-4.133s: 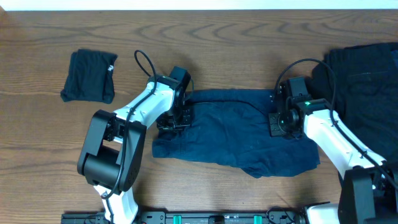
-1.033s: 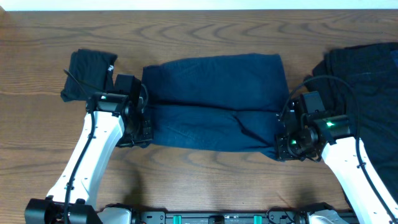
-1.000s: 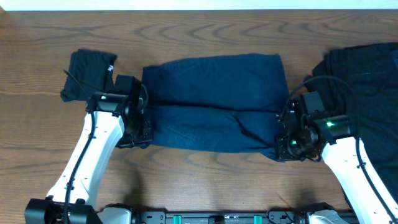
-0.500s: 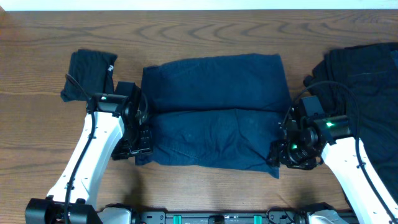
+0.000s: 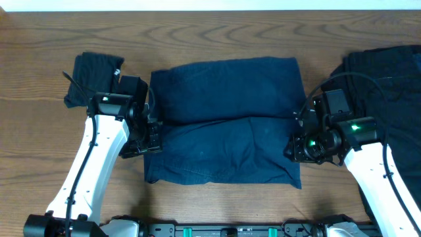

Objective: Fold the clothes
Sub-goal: 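Lower the folded edge with both grippers onto the trousers' near half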

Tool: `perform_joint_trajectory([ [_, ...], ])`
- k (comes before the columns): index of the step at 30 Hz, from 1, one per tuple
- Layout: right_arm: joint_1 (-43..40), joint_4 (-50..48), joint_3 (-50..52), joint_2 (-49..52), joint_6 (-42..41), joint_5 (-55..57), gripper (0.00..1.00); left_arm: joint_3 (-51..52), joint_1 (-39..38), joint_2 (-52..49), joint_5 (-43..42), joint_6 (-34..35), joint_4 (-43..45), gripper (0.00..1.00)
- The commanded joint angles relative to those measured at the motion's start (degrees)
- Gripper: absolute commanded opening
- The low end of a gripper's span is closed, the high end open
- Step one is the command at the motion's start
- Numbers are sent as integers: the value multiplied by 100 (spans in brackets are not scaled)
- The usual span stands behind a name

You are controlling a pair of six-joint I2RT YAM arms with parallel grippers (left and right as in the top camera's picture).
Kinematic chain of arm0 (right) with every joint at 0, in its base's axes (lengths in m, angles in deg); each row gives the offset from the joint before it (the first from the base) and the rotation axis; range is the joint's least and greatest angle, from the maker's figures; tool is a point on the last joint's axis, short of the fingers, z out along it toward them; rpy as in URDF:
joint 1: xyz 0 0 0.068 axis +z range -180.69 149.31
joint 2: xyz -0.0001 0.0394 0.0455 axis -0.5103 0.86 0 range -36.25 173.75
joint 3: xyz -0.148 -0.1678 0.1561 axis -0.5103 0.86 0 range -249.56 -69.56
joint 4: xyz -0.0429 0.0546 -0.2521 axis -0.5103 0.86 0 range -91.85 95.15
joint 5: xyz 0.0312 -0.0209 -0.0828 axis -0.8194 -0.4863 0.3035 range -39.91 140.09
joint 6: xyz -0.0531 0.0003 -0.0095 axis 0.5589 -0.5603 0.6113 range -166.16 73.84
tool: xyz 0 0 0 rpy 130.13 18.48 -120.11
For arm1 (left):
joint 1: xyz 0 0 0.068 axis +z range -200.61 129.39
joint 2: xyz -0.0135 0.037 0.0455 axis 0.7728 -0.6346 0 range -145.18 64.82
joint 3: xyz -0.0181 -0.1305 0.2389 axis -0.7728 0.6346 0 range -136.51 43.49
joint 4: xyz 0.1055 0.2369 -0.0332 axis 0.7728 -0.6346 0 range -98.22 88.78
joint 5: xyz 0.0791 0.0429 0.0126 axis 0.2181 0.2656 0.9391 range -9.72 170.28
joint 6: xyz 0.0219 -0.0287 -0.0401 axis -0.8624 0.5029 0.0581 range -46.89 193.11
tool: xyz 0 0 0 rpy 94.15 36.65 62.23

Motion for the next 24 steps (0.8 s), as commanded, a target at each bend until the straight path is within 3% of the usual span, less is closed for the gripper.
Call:
perform_joint_trajectory([
  [1,4,-179,295,39,-142,181,7,140,28,66,-81,26,212,26],
  [4,4,-702,741,42,-291,184,1,363,28,66,-190,168,492,13],
  [9,0,-1622,1392,232,-387,293,1,868,28,26,-710,170,1062,13],
  [14,0,-2332,1725,699,-382,546,1,1421,28,24,-721,170,1648,13],
  [24,-13,-2986,2013,1974,-505,691,1,1886,28,17,-719,175,1742,13],
])
